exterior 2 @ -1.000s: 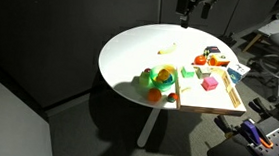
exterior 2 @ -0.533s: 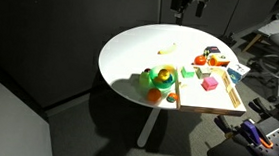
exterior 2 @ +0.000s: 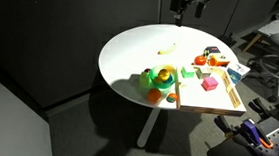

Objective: Remove the yellow fruit in the green bowl and place it in the wooden tray

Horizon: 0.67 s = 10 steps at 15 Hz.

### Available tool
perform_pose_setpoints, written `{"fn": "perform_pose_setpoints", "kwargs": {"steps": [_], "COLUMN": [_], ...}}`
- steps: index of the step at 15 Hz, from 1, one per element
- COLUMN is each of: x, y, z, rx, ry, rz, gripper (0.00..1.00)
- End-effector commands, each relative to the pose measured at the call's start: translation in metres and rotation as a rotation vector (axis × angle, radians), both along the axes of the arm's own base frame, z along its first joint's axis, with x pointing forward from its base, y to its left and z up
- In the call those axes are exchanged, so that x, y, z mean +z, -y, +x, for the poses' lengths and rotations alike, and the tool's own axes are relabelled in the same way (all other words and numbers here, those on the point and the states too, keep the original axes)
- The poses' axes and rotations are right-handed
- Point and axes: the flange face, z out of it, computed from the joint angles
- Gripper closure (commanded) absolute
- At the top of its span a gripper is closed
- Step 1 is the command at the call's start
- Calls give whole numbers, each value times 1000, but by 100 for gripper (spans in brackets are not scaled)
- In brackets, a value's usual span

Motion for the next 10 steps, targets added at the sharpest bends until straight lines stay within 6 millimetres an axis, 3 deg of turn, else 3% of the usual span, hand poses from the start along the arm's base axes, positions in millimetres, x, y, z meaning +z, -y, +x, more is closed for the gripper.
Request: {"fn": "perform_pose_setpoints", "kwargs": {"steps": [1, 5, 10], "x": [-1, -14, -34], "y": [-9, -20, -21], "z": [9, 18, 35], "rx": [28, 67, 93], "ry": [23, 42, 54], "rz": [26, 39, 33], "gripper": [0, 0, 0]}}
